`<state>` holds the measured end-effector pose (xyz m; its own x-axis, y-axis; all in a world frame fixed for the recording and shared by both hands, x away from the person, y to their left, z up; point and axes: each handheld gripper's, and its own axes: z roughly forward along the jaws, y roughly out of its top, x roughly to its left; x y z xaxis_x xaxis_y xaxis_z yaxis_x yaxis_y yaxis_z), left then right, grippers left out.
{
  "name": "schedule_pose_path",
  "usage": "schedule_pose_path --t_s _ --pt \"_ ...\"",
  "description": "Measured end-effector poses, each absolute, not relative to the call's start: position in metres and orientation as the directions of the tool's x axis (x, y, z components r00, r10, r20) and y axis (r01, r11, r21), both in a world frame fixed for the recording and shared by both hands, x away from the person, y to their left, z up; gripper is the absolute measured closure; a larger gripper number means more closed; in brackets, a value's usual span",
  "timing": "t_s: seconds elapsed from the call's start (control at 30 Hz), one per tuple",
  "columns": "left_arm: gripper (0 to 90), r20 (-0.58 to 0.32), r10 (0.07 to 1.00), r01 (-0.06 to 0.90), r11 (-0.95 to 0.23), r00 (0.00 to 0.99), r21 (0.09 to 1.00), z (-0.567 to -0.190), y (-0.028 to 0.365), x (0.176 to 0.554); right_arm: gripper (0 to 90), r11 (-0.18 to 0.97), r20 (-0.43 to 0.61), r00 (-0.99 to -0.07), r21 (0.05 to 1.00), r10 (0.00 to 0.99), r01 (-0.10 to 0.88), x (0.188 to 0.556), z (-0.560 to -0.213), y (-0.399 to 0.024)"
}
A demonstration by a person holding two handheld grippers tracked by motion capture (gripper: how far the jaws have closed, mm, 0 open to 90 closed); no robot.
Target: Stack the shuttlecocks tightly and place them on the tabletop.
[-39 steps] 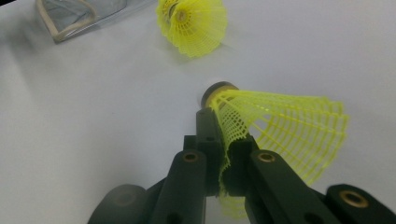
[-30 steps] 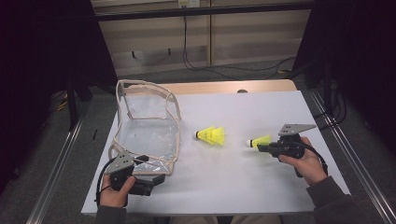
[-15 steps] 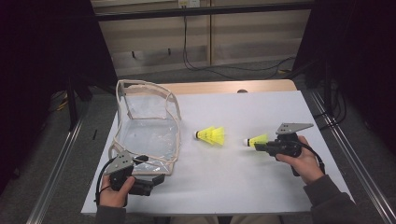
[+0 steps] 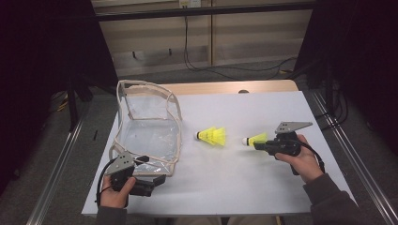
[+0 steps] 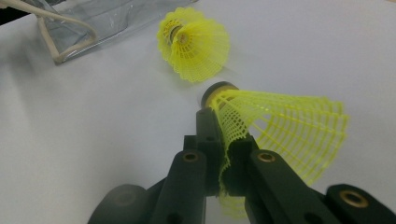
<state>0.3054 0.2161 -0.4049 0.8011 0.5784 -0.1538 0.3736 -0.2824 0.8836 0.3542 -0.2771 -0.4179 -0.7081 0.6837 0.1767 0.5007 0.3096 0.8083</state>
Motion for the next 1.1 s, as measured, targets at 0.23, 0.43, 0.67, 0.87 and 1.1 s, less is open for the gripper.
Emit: schedule_pose_path --t_s 0.23,0.43,0.67,0.87,1.1 --pt "3.1 -0.154 0.578 0.374 -0.282 0.801 0.884 -0.405 0.216 0.305 87.9 0.314 0.175 -0.709 0.806 0.683 0.502 0.358 -0.418 -0.272" --pt "3.1 -0.156 0.579 0.374 -0.28 0.801 0.884 -0.405 0.216 0.305 87.8 0.314 0.169 -0.711 0.811 0.682 0.494 0.361 -0.416 -0.269" --pt "3.1 -0.157 0.578 0.374 -0.279 0.801 0.884 -0.405 0.216 0.305 87.8 0.313 0.17 -0.712 0.811 0.681 0.494 0.365 -0.417 -0.266" --pt "3.1 -0.156 0.578 0.374 -0.282 0.801 0.883 -0.405 0.217 0.305 87.9 0.313 0.171 -0.711 0.811 0.682 0.494 0.368 -0.417 -0.263" --pt "3.1 -0.157 0.578 0.375 -0.28 0.801 0.883 -0.405 0.216 0.305 87.8 0.311 0.17 -0.715 0.815 0.679 0.489 0.37 -0.417 -0.26"
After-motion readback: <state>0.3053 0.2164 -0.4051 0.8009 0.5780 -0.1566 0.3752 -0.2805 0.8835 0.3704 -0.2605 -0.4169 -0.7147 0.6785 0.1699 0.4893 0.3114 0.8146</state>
